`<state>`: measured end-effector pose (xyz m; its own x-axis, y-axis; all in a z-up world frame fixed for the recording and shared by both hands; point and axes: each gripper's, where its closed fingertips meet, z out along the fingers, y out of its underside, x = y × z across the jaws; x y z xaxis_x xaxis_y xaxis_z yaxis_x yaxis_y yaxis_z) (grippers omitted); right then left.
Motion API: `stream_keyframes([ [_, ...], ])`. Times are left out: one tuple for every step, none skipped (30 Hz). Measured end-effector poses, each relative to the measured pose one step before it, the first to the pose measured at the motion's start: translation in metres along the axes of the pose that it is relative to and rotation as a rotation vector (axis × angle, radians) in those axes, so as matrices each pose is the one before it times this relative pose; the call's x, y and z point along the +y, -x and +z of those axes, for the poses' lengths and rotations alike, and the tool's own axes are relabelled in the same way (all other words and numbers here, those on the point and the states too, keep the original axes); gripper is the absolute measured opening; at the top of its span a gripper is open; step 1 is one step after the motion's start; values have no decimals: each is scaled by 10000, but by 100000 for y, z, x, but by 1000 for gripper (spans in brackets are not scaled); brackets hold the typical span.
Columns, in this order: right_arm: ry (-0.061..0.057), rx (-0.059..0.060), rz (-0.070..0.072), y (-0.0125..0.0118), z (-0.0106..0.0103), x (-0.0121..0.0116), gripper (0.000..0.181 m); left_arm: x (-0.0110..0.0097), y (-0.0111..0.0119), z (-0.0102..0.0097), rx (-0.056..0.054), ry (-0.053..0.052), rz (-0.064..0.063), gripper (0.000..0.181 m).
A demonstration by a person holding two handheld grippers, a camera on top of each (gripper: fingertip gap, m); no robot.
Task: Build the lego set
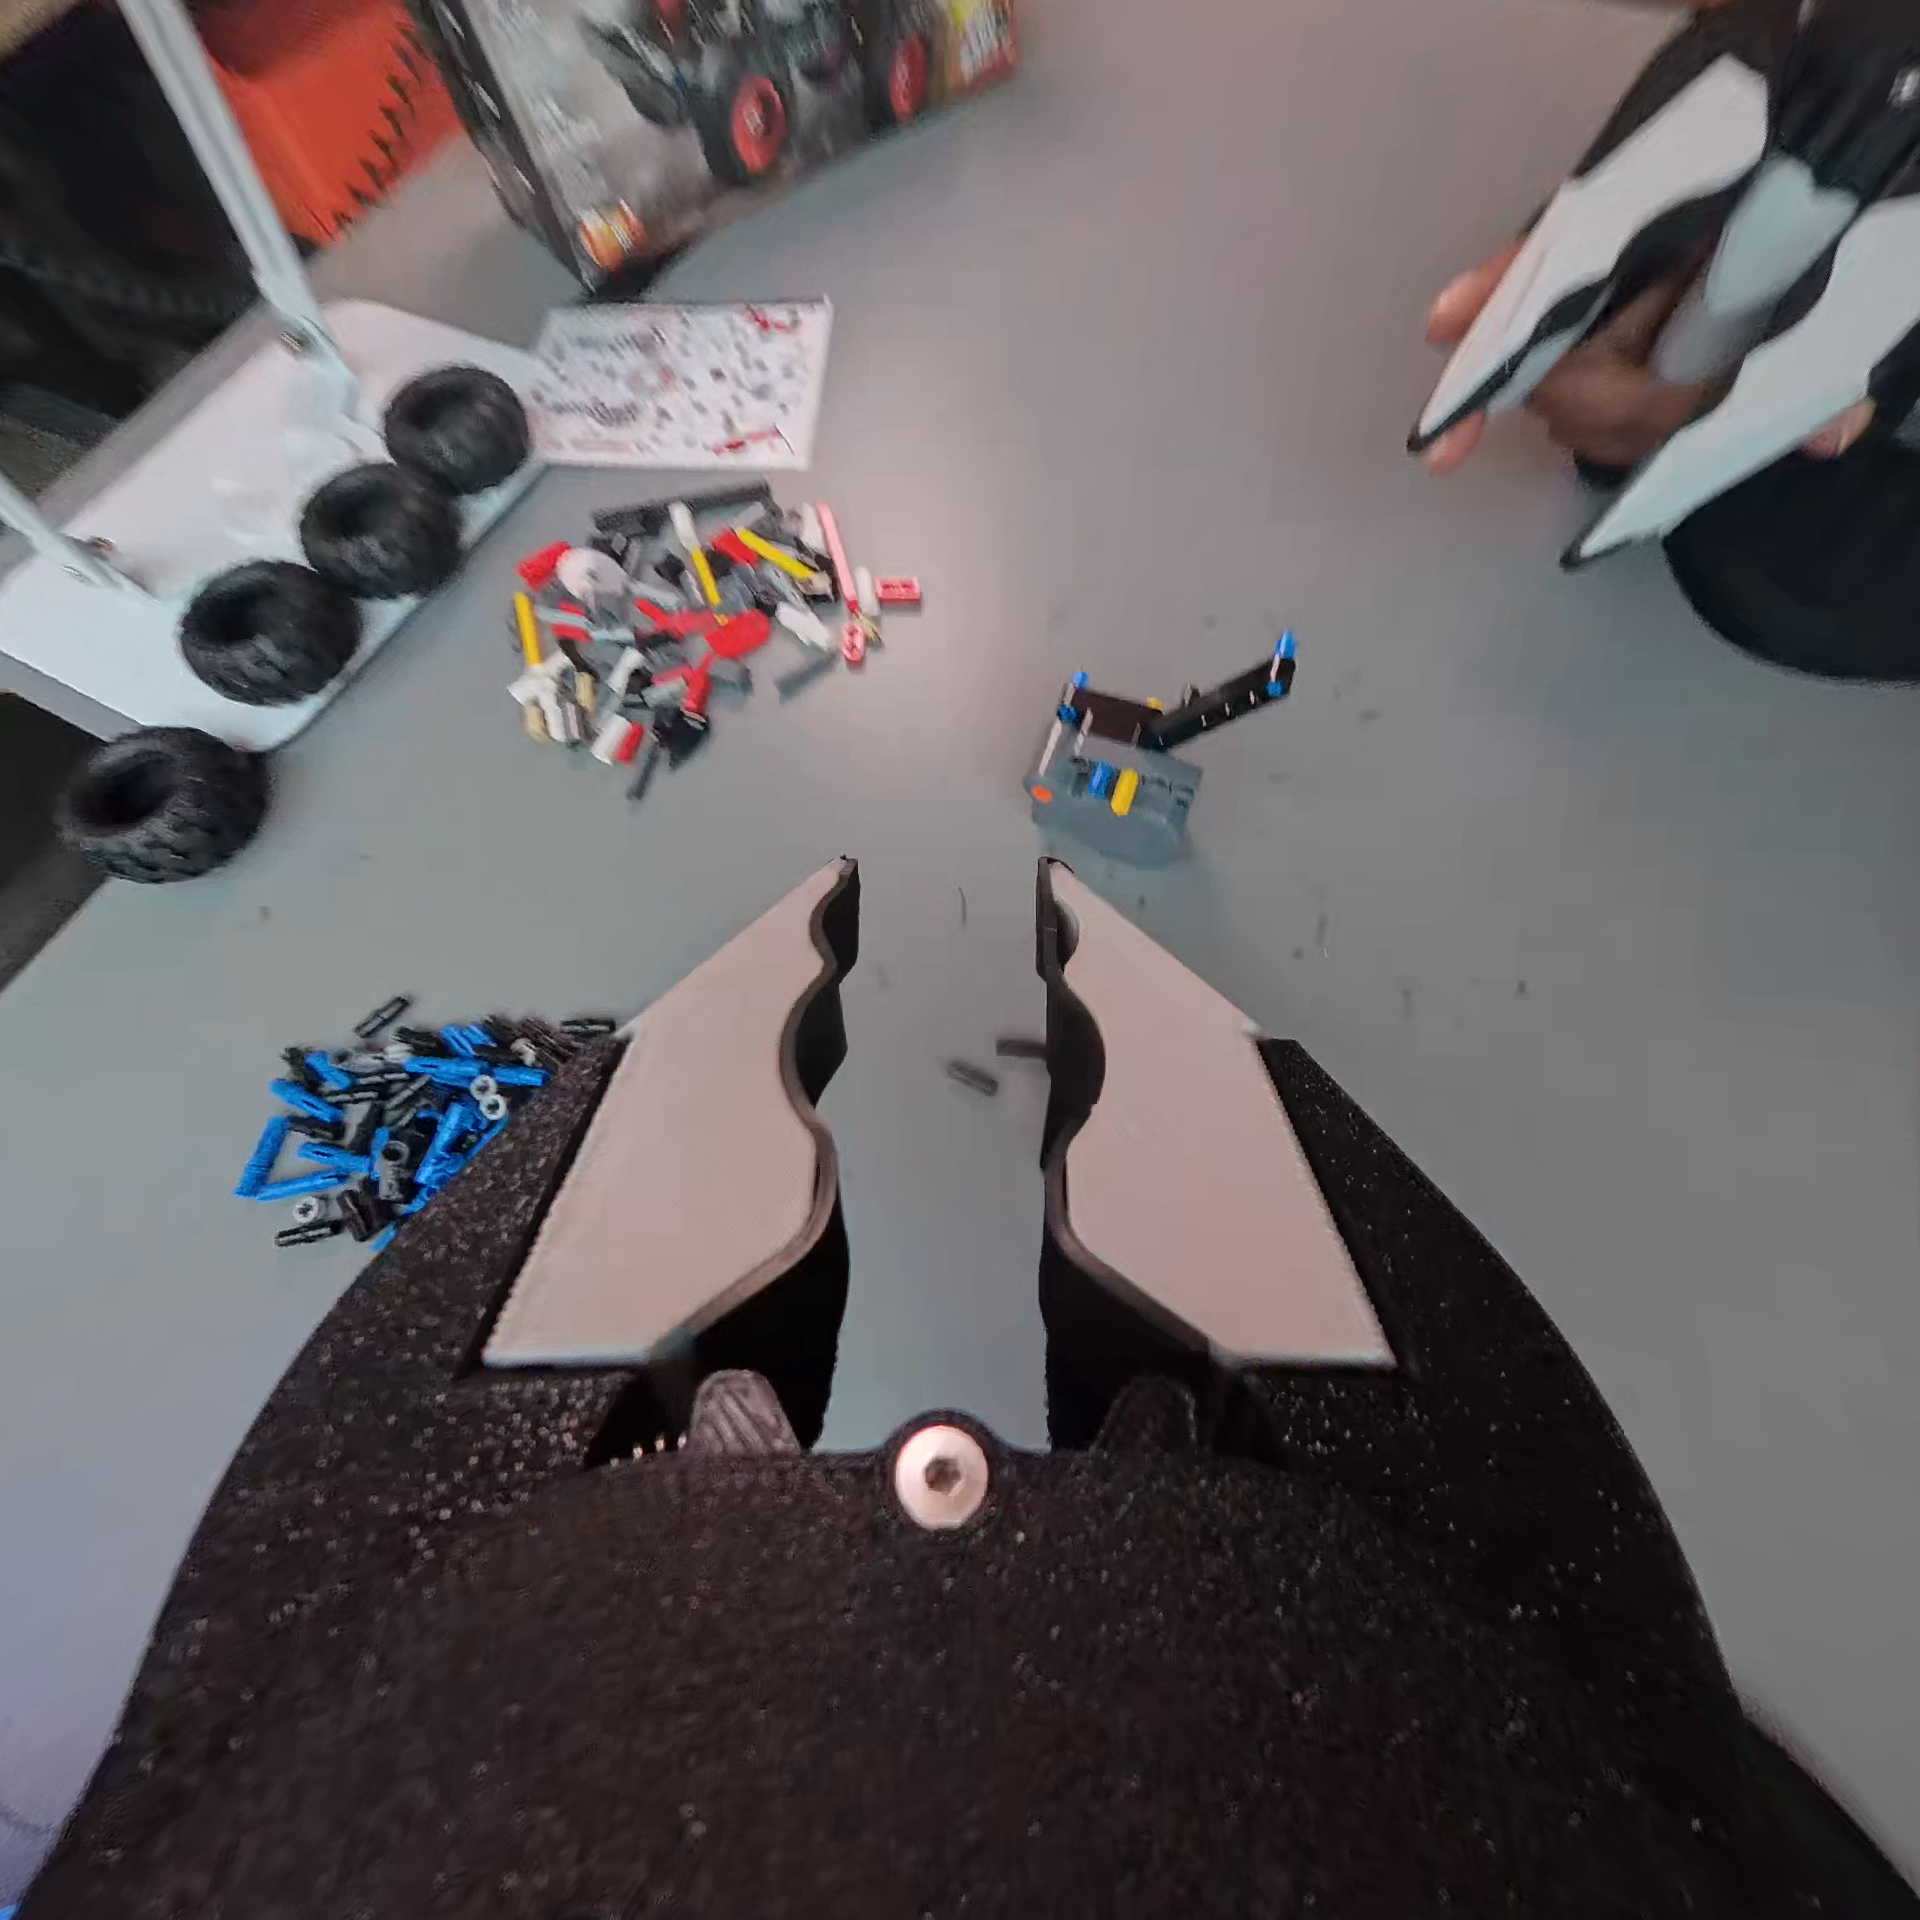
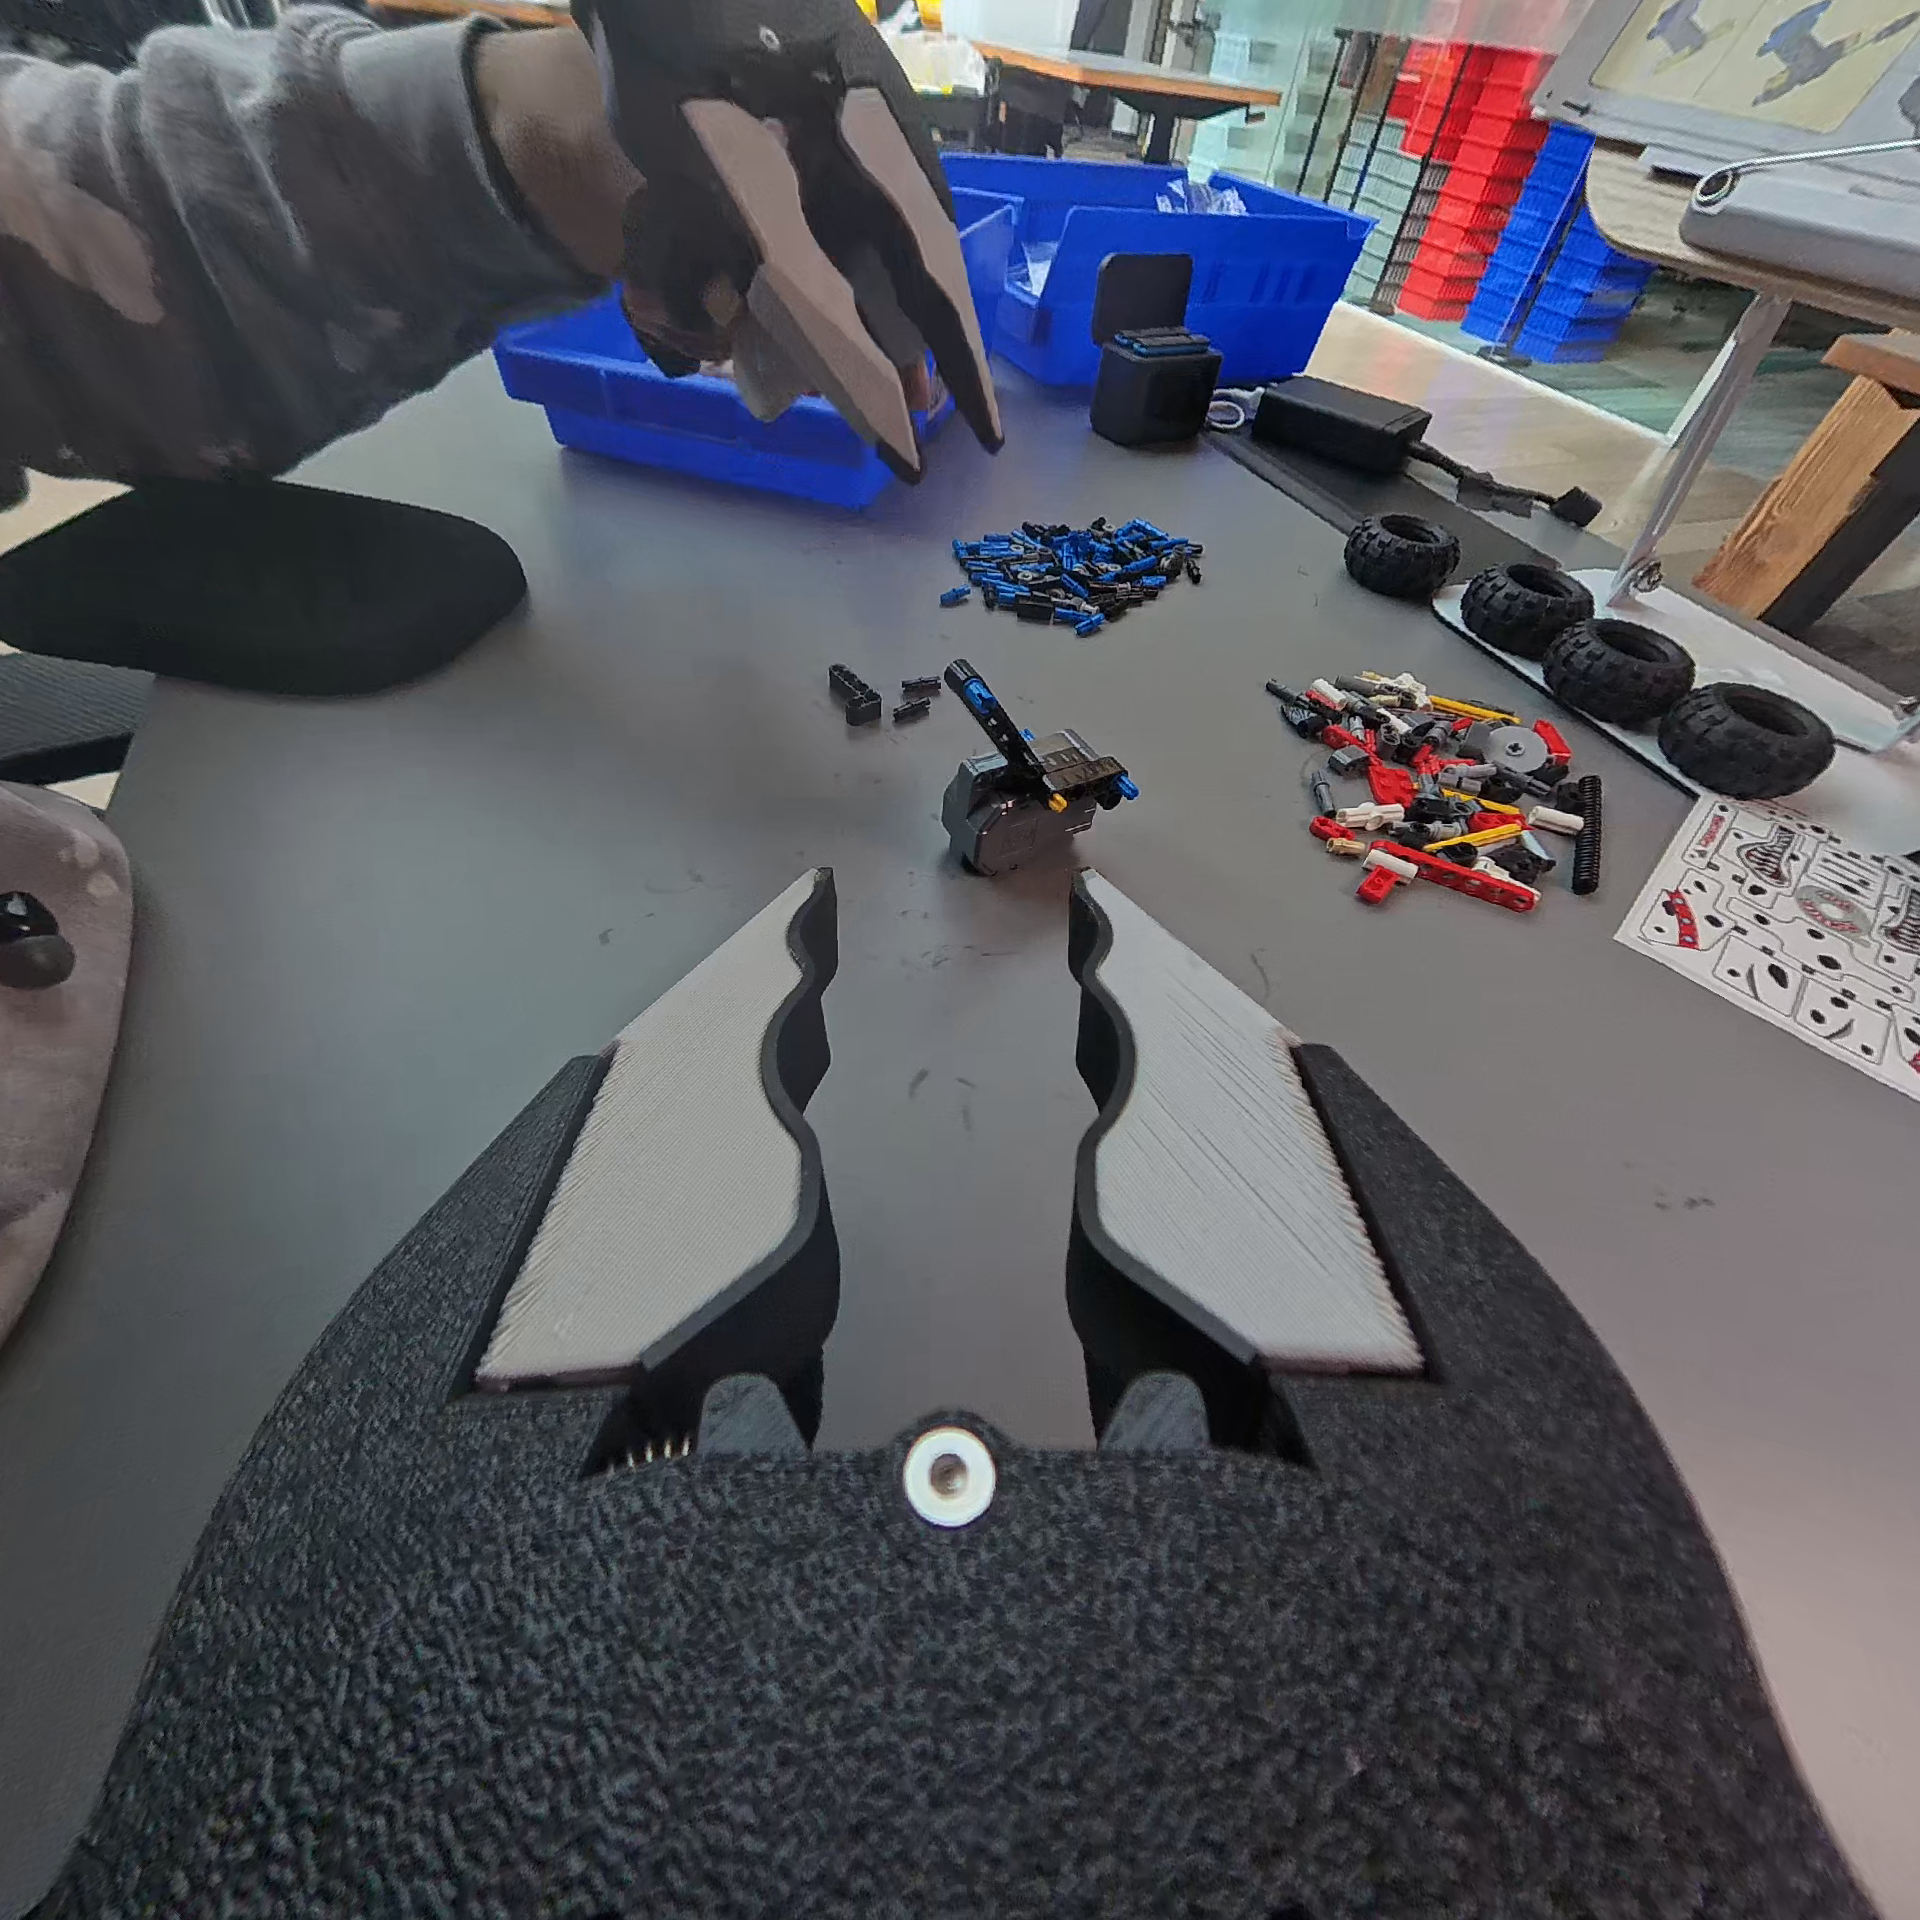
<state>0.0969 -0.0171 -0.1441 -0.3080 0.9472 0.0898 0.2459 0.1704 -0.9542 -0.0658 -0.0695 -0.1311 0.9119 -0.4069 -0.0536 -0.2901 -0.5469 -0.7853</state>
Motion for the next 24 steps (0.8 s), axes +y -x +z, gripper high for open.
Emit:
stream_keyframes([
  [-101, 75, 48, -163, -32, -165, 45, -1396, 815, -959, -469, -1087, -303, 37],
  [-91, 73, 49, -171, -44, -160, 46, -1291, 818, -913, -504, -1051, -313, 38],
  [-94, 108, 23, -223, -57, -164, 46, -1107, 770, -845, -504, -942, -308, 40],
  [-112, 117, 36, -240, -62, -163, 46, -914, 730, -765, -514, -821, -268, 42],
  [-87, 94, 65, -225, -56, -132, 46, -729, 693, -711, -517, -718, -200, 44],
  [-70, 101, 47, -222, -48, -107, 46, -522, 587, -615, -469, -600, -131, 44],
  [-86, 132, 10, -258, -49, -130, 46, -285, 535, -513, -438, -462, -69, 47],
  [-96, 148, 6, -284, -39, -135, 46, -73, 567, -395, -436, -321, -7, 51],
  [-101, 159, 20, -309, -34, -122, 47, 85, 549, -275, -404, -216, 39, 54],
  [-100, 170, 22, -335, -26, -122, 48, 114, 504, -210, -346, -188, 49, 53],
  [-83, 153, 22, -317, -16, -102, 49, 102, 443, -167, -273, -164, 28, 49],
  [-99, 160, 13, -327, -30, -101, 48, 110, 421, -93, -220, -116, -9, 41],
  [-163, 176, -48, -330, -64, -175, 43, 85, 435, -44, -191, -85, -29, 31],
  [-198, 154, -92, -283, -115, -232, 35, 87, 518, 28, -223, -64, -19, 19],
  [-205, 168, -101, -292, -131, -267, 23, 74, 667, 91, -306, -32, 17, 7],
  [-199, 208, -65, -380, -123, -270, 11, -20, 676, 180, -309, -36, 61, 1],
  [-171, 196, -5, -402, -118, -246, 0, -169, 508, 329, -182, -56, 42, 0],
  [-130, 102, 97, -318, -68, -182, 0, -316, 353, 523, -69, -44, -21, 0],
  [-67, -18, 182, -183, -24, -71, 0, -489, 299, 740, -32, -35, -38, 0],
  [-48, 30, 184, -268, 4, -1, 0, -668, 293, 911, -27, -63, -15, 0],
  [-8, 96, 121, -346, 19, 54, 0, -860, 274, 1065, -33, -122, 15, 0],
  [21, 97, 50, -299, 27, 92, 0, -1005, 237, 1274, -14, -143, 66, 1],
  [11, 69, 10, -217, 29, 72, 0, -1043, 269, 1462, -31, -124, 93, 1],
  [12, 52, 1, -140, 21, 50, 0, -1021, 259, 1647, -31, -86, 86, 1],
])
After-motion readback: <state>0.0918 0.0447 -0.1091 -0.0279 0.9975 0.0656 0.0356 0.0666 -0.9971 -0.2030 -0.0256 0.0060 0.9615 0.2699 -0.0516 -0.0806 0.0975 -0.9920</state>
